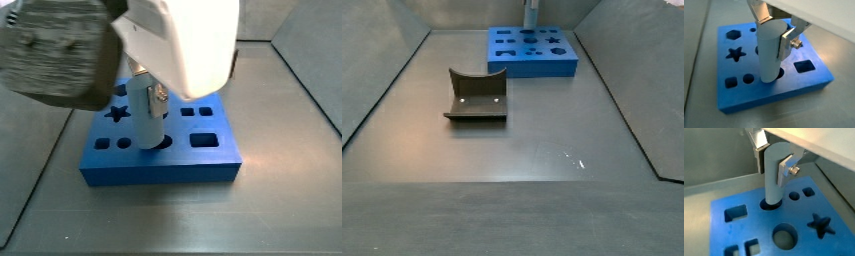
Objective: Insert the oval object.
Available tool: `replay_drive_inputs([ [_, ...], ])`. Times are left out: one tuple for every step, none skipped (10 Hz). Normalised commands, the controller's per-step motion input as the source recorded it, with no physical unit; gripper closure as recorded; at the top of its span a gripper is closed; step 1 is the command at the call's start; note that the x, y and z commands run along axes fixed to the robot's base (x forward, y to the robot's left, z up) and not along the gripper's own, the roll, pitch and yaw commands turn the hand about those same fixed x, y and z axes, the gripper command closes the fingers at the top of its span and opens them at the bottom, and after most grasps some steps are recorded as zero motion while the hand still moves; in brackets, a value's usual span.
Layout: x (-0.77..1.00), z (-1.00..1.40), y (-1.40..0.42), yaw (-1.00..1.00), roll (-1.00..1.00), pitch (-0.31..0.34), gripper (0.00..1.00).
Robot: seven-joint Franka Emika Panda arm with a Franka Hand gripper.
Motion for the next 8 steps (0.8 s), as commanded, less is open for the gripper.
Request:
replay_drive_inputs([
  [0.0,0.03,0.0,-1.0,0.08,0.011,1.0],
  [-0.01,0.0,0.0,-0.97,0.13,0.046,1.0],
  [-0.02,0.0,0.0,-0.91,0.17,0.083,1.0],
  [0.0,0.0,0.0,-0.93,0.17,0.044,1.0],
  [0.0,-0.12,0.0,-0.86,0.21,0.019,1.0],
  [0.35,-0.23,-0.1,-0.7,0.11,0.0,1.0],
  [0.3,-0.3,-0.02,-0.47,0.05,0.0,1.0],
  [0.19,-0.22,0.0,-0.18,0.09,0.051,1.0],
])
